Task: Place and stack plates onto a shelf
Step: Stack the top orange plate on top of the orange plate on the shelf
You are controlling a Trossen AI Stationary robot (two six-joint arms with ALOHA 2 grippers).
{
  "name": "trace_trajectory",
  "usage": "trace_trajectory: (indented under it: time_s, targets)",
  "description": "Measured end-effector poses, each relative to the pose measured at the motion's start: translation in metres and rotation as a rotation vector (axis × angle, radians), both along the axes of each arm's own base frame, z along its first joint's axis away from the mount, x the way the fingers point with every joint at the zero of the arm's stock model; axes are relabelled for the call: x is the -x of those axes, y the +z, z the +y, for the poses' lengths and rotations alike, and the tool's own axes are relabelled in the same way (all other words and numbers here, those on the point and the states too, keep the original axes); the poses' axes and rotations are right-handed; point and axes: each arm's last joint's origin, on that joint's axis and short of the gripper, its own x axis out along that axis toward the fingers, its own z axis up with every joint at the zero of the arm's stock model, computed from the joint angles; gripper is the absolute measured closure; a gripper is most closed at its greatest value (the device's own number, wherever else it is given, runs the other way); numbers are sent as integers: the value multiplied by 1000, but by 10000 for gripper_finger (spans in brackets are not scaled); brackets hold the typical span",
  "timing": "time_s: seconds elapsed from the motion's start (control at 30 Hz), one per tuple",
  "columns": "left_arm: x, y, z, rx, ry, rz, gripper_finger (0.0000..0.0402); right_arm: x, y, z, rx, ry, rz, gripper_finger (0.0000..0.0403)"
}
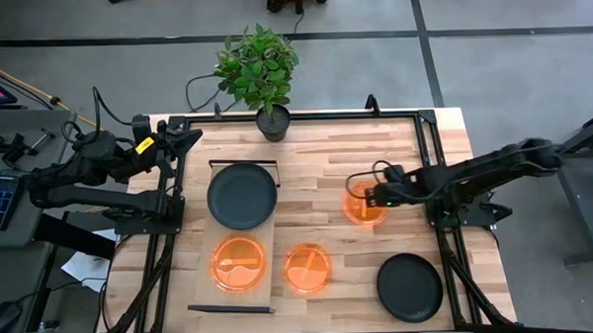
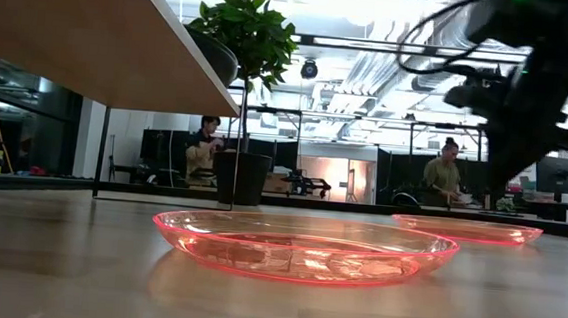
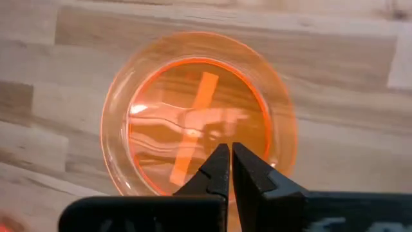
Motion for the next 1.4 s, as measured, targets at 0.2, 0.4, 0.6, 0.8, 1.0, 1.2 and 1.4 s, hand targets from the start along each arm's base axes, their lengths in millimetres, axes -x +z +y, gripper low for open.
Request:
trace_trajectory:
  time_s: [0.2,0.4,0.6,0.8,1.0,1.2,1.4]
  targets:
    - [0,0,0,0,0,0,401,34,-23,-4,-55,-148,-54,353]
    - [0,0,0,1,2,1,401,44,-47,-5,-102,-239,-105,260]
    - [0,0,0,1,3,1,402,44,-63,-5,-124,-275,-218,221]
    - [0,0,0,1,3,1,402,46,-67,-6,-122,-308,-225,253]
    - [0,0,0,-14,8,7,401,47,-68,-6,-119,-327,-224,389]
    - [0,0,0,-15,8,8,401,37,-55,-6,-114,-304,-416,400]
    - [0,0,0,-26,8,13,402,34,-36,-6,-101,-210,-589,402]
